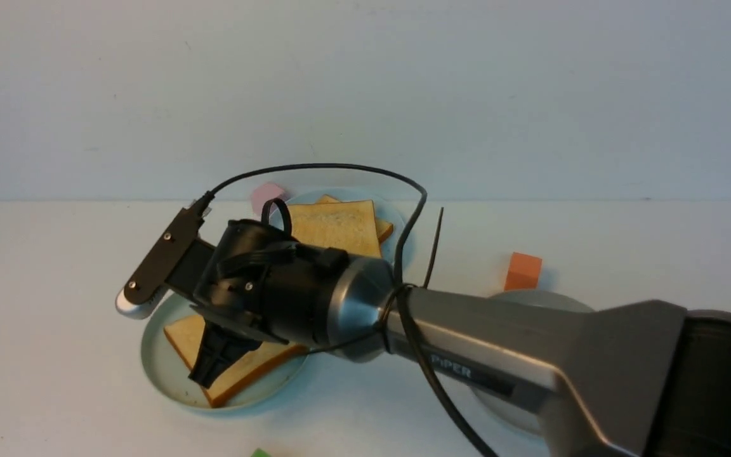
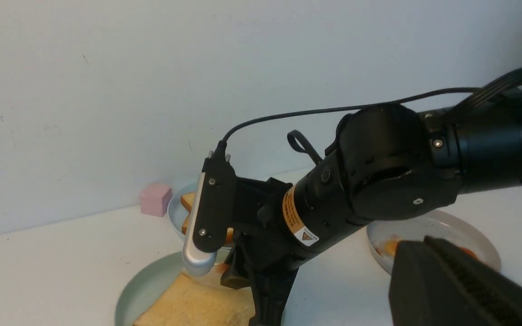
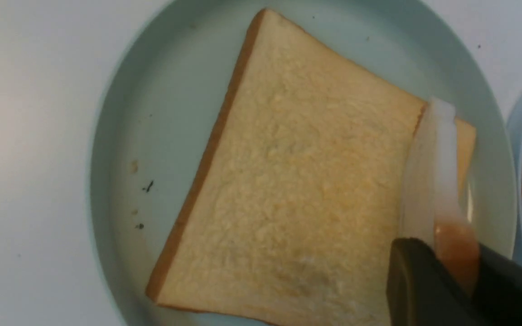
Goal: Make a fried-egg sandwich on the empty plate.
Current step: Use the right arm to place the fried egg on the slice of bread in the middle, then use the left arm to grab a slice of bread
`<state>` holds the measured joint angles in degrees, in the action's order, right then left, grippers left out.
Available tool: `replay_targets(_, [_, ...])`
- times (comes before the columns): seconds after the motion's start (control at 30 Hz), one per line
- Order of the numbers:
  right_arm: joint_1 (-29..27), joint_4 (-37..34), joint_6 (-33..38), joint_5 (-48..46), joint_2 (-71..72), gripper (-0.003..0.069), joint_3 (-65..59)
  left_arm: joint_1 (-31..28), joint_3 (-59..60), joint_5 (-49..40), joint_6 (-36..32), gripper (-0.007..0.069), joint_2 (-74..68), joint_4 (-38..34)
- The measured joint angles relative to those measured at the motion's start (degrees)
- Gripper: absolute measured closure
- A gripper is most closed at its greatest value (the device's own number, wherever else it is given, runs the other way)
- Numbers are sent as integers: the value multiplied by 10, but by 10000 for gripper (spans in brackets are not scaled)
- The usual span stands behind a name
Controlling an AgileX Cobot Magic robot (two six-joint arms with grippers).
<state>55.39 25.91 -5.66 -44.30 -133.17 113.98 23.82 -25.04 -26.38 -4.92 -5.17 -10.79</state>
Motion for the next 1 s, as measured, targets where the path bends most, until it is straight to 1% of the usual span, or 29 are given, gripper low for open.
replay_targets(0.07, [0,4,0,3,-4,554,0,0,0,0,0,630,0,0])
replay_targets(0.17, [0,5,-1,3,-5,505,1,0,0,0,0,629,0,0])
replay_targets(0.2, [1,3,-3,3,-6,471,1,0,0,0,0,628,0,0])
replay_targets(0.23, [1,0,-8,3,-6,419,1,0,0,0,0,627,0,0])
replay_targets(0.27, [1,-3,-12,3,-6,389,1,0,0,0,0,627,0,0])
replay_targets(0.37, [3,-16,-24,-5,-6,237,1,0,0,0,0,626,0,0])
replay_targets(0.4, [6,-22,-26,-12,-6,159,1,0,0,-1,0,624,0,0])
replay_targets(0.47, [12,-32,-29,-18,-4,69,1,0,0,-4,0,623,0,0])
replay_targets(0.53, [20,-45,-29,-21,2,4,1,0,0,-8,0,620,0,0])
replay_targets(0.6, [25,-55,-30,-21,9,-13,1,0,0,-11,0,619,0,0])
replay_targets(0.67, [29,-66,-30,-23,26,-12,1,0,0,-17,0,617,0,0])
replay_targets(0.77, [31,-72,-30,-45,53,19,1,0,0,-19,0,616,0,0])
replay_targets(0.83, [32,-70,-30,-96,85,84,1,0,0,-33,0,614,0,-1])
replay_targets(0.93, [32,-62,-29,-188,136,224,1,0,0,-67,12,614,-11,-6])
replay_targets(0.97, [32,-61,-29,-194,136,235,1,0,0,-69,13,614,-13,-7])
replay_targets(1.0, [32,-58,-20,-235,163,316,1,0,-1,-82,26,614,-34,-7])
